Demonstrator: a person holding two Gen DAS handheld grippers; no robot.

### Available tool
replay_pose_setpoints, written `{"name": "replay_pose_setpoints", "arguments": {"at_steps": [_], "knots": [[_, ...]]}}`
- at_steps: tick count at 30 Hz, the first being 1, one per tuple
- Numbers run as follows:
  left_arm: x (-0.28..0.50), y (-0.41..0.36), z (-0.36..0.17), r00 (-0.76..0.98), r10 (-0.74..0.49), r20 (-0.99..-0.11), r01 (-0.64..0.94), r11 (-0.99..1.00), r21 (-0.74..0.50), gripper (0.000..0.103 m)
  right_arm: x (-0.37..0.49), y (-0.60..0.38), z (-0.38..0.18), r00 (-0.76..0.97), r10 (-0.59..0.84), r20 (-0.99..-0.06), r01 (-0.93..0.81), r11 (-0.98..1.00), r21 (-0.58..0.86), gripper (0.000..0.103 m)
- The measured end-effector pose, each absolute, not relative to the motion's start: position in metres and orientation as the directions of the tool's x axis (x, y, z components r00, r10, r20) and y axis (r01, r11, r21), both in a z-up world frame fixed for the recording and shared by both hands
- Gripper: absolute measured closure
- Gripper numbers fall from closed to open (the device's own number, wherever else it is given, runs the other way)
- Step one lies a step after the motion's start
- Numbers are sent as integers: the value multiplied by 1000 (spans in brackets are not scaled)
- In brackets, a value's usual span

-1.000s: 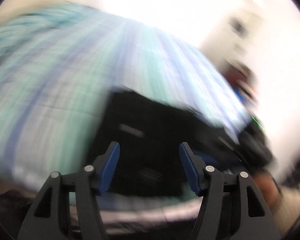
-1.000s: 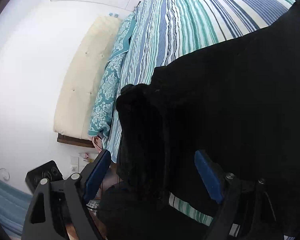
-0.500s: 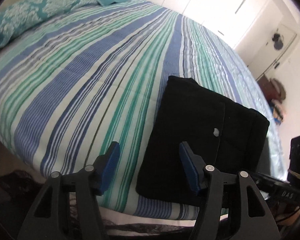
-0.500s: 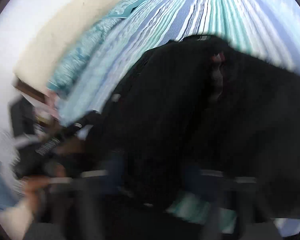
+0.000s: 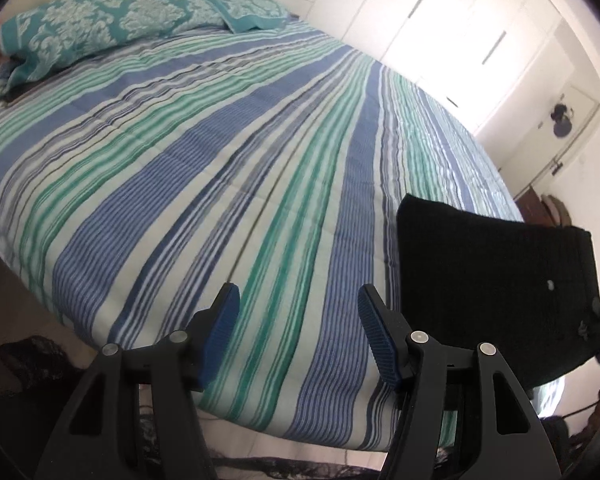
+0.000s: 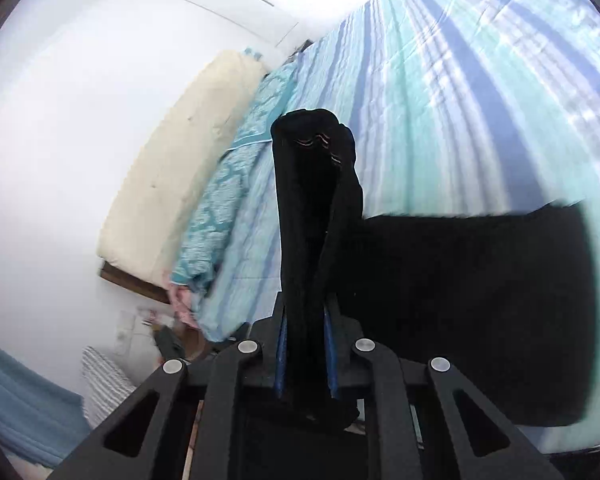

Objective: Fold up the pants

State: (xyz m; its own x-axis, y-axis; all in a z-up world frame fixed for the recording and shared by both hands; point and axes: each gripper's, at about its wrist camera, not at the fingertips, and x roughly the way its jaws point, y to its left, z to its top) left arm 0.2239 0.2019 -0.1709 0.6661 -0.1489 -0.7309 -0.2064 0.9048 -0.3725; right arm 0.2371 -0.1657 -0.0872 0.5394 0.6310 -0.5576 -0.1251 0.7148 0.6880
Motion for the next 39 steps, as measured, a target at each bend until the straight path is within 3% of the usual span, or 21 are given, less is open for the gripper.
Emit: {"name": "replay_pose_setpoints", "arguments": {"at_steps": [6,13,18,20,21,23,27,30,32,35,39], "knots": [[228,172,-170,648,-154,-746,-124,945,-303,39,220,-239,-114,563,559,-609,16,729,684,87],[229,140,-171,628,-161,-762,-28,973,-229,39,193,-299,-140,603,551,-576,96,667,739,88],[226,112,-165,611,-166,-774,47,984,-174,39,198,-317,-175,547,469,-694,164,753,637,88],[224,97,-155,622,-184,-761,87,982,-167,39,195,-322,-182,554,452,-699,172,759,627,82],[223,89,-150,632,-192,-751,111,981,-157,39,193,-322,-181,559,435,-706,181,767,616,71],[223,63,-138,654,-207,-728,182,977,-115,37,189,-317,-169,568,366,-737,185,816,547,59],[224,11,-143,648,-218,-729,305,952,-14,34,174,-282,-121,655,194,-730,72,946,316,59],[225,-21,-171,577,-192,-794,368,929,43,34,169,-243,-103,675,274,-685,-121,957,264,59],[220,-28,-181,582,-144,-800,368,924,101,34,173,-222,-118,619,301,-725,-197,954,228,59],[217,-20,-172,553,-174,-815,379,923,61,34,177,-222,-165,505,229,-832,-150,973,176,66],[219,-3,-162,546,-185,-817,327,945,5,33,161,-234,-165,512,264,-818,-139,965,224,69]]}}
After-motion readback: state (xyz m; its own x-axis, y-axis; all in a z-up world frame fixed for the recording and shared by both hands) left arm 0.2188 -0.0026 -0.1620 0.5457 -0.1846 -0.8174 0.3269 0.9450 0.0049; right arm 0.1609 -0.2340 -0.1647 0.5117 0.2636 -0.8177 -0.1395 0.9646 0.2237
